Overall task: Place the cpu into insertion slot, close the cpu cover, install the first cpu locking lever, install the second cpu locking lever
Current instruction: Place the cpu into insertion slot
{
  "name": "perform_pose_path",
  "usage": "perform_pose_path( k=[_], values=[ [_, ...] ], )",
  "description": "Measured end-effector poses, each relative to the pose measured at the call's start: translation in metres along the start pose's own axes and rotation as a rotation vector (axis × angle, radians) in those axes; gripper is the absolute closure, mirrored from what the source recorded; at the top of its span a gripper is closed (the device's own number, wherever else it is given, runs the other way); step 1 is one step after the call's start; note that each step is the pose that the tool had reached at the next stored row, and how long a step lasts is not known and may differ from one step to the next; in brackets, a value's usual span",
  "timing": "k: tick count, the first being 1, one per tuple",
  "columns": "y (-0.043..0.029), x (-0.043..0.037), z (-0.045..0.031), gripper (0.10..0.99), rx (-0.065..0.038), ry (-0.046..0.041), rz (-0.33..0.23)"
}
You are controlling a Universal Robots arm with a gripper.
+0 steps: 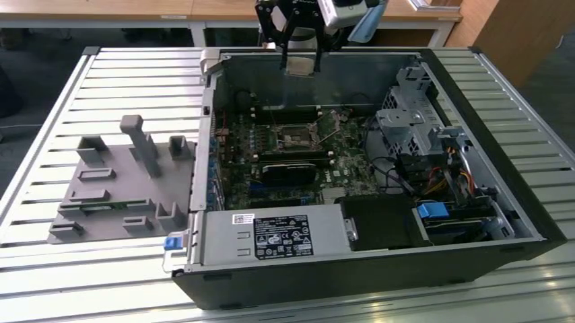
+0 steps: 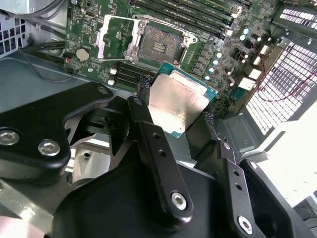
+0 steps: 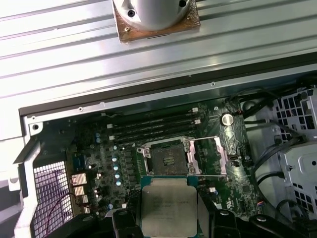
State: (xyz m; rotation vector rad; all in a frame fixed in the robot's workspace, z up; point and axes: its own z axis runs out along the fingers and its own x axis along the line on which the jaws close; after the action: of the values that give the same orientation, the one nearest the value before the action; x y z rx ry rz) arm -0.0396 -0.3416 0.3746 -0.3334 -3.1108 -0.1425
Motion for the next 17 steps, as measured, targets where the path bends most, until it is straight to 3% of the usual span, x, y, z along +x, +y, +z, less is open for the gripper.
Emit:
perform_pose_path(
  k=[17],
  values=[
    [0.0,0.0,0.0,0.545,-0.001,-0.0031,0.035]
  ],
)
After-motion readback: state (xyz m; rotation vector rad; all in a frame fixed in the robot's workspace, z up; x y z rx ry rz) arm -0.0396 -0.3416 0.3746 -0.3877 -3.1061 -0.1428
